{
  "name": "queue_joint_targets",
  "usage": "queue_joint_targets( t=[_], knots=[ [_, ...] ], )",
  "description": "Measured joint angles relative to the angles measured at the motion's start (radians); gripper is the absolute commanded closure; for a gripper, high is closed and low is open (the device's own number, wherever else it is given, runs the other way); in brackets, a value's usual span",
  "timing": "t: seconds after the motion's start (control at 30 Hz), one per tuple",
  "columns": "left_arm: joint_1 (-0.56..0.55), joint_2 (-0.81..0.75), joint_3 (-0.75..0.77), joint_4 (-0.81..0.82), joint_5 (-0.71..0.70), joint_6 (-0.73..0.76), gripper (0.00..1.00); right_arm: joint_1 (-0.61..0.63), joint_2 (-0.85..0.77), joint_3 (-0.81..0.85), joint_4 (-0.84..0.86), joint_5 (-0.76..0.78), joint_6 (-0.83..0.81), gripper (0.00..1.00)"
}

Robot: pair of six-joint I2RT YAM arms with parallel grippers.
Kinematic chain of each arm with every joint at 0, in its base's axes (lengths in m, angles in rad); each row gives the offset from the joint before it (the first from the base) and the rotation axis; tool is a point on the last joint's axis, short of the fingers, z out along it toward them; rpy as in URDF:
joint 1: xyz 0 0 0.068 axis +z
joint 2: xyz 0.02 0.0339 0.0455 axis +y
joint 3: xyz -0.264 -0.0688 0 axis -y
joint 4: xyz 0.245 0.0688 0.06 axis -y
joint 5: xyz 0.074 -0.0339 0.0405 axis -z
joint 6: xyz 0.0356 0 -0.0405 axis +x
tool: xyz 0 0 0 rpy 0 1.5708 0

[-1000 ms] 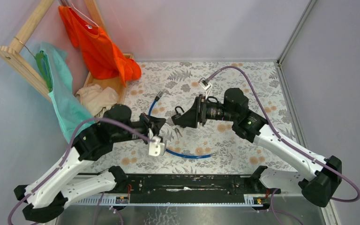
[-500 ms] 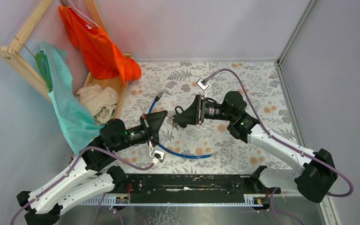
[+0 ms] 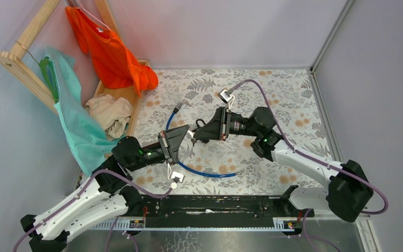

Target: Unlock with the key

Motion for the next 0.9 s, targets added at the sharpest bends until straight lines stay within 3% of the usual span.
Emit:
queue_joint_targets(
  t=[0.27, 0.33, 0.4, 0.6, 0.63, 0.73, 0.9],
  knots=[
    [0.0, -0.01, -0.041, 0.068, 0.004, 0.093, 1.0, 0.0, 0.055, -0.023, 0.128, 0.031, 0.085, 0.99],
    [0.0, -0.01, -0.043, 0.081, -0.005, 0.106, 1.0, 0.0, 0.055, -0.026, 0.145, 0.036, 0.094, 0.96],
    [0.0, -0.006, -0.045, 0.091, -0.012, 0.112, 1.0, 0.0, 0.053, -0.031, 0.154, 0.044, 0.099, 0.81],
    [-0.003, 0.013, -0.048, 0.11, -0.039, 0.126, 1.0, -0.002, 0.041, -0.063, 0.17, 0.065, 0.109, 0.77],
    [-0.005, 0.015, -0.051, 0.114, -0.043, 0.129, 1.0, -0.002, 0.039, -0.069, 0.171, 0.071, 0.109, 0.8],
    [-0.006, 0.021, -0.063, 0.135, -0.055, 0.138, 1.0, -0.002, 0.037, -0.076, 0.176, 0.081, 0.11, 1.0],
    [-0.011, 0.036, -0.067, 0.171, -0.072, 0.146, 0.99, -0.007, 0.037, -0.076, 0.192, 0.094, 0.124, 1.0]
  ],
)
